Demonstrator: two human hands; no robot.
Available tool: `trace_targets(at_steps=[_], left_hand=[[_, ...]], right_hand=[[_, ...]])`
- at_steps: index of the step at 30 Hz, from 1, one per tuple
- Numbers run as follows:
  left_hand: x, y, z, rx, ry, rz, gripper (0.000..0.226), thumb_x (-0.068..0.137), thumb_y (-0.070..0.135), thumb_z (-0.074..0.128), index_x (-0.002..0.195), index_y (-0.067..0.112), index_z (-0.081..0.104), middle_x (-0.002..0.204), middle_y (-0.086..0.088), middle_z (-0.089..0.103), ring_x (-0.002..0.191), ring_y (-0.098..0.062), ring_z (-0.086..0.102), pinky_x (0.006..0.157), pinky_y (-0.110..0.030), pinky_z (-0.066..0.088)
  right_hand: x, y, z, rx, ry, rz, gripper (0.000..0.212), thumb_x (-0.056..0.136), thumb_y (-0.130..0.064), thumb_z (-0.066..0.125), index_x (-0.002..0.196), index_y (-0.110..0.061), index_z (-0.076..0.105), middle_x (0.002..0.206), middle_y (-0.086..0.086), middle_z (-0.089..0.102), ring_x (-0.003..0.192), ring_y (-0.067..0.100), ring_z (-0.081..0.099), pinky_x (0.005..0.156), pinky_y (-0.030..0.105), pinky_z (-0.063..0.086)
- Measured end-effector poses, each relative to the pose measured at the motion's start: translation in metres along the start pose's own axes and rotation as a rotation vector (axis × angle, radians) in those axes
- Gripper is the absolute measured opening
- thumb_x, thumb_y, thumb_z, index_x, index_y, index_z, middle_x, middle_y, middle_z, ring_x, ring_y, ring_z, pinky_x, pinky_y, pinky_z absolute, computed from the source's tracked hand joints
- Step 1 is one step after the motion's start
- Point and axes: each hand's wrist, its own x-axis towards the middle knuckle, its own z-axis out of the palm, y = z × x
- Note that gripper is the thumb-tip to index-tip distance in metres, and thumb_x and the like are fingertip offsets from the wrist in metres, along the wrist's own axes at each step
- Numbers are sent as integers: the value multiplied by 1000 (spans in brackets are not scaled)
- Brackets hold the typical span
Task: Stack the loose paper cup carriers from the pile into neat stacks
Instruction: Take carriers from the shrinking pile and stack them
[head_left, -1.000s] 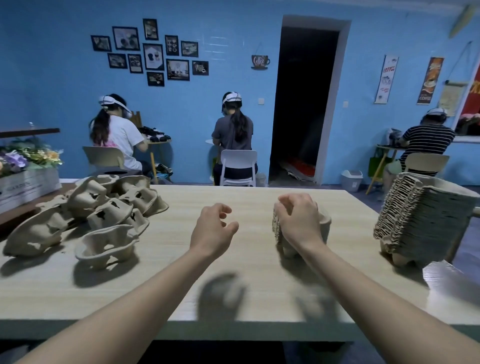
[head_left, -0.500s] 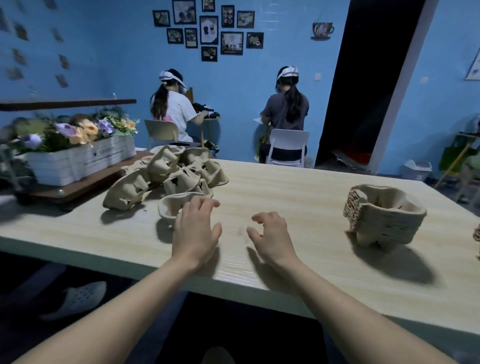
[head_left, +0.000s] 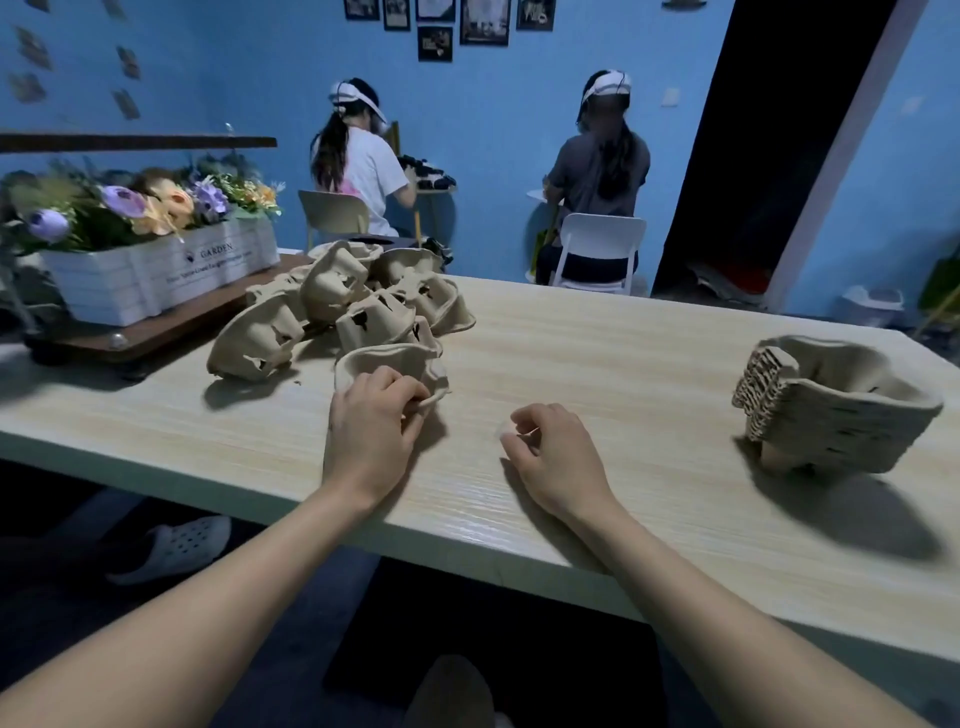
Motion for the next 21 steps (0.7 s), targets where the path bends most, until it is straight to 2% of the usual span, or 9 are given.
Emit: trace_targets(at_steps=[7, 10, 12, 14, 16, 18, 21], left_hand=[[-3, 12, 0, -60, -13, 141, 5, 83, 22, 69, 87, 18, 68, 85, 3, 59, 81, -21, 53, 69, -30, 30], [-6, 25, 4, -107, -19, 172, 8, 79, 16, 72, 85, 18, 68, 83, 2, 59, 78, -23, 55, 67, -32, 37], [-9, 36, 7, -110, -33, 223, 14, 73, 14, 74, 85, 18, 68, 82, 1, 59, 77, -25, 56, 65, -32, 41], [-11, 47, 8, -110, -43, 266, 15, 71, 19, 71, 85, 20, 68, 82, 1, 59, 76, -24, 56, 65, -31, 40], [-12, 56, 8, -127, -62, 291, 15, 71, 22, 67, 85, 21, 67, 82, 2, 58, 75, -23, 55, 66, -32, 41], [-12, 63, 8, -116, -90, 321, 15, 73, 28, 63, 88, 23, 66, 86, 4, 58, 79, -21, 55, 70, -31, 36], [-10, 73, 0, -117, -129, 370, 29, 82, 48, 46, 92, 28, 65, 94, 7, 58, 89, -14, 50, 76, -26, 29]], right_hand=[[0, -5, -7, 103, -36, 73, 23, 92, -30, 55, 103, -14, 66, 100, 0, 65, 92, 14, 57, 83, 28, 46], [6, -14, -14, 368, -51, 223, 19, 93, -27, 56, 94, -11, 66, 87, 1, 66, 83, 18, 63, 87, 40, 52], [9, -19, -18, 486, -33, 274, 19, 92, -26, 57, 82, -12, 65, 74, -2, 62, 69, 13, 59, 80, 38, 55], [11, -24, -23, 465, -16, 271, 27, 91, -27, 58, 66, -18, 62, 64, -3, 60, 63, 13, 56, 70, 34, 50], [11, -25, -29, 413, 21, 289, 32, 88, -23, 61, 56, -21, 57, 61, 0, 59, 66, 19, 55, 69, 36, 48], [11, -24, -40, 356, 40, 309, 30, 85, -18, 63, 56, -19, 56, 65, 4, 60, 69, 21, 55, 70, 36, 46], [9, -19, -61, 303, 55, 265, 13, 82, -11, 63, 70, -14, 63, 75, 8, 66, 76, 23, 60, 76, 34, 48]])
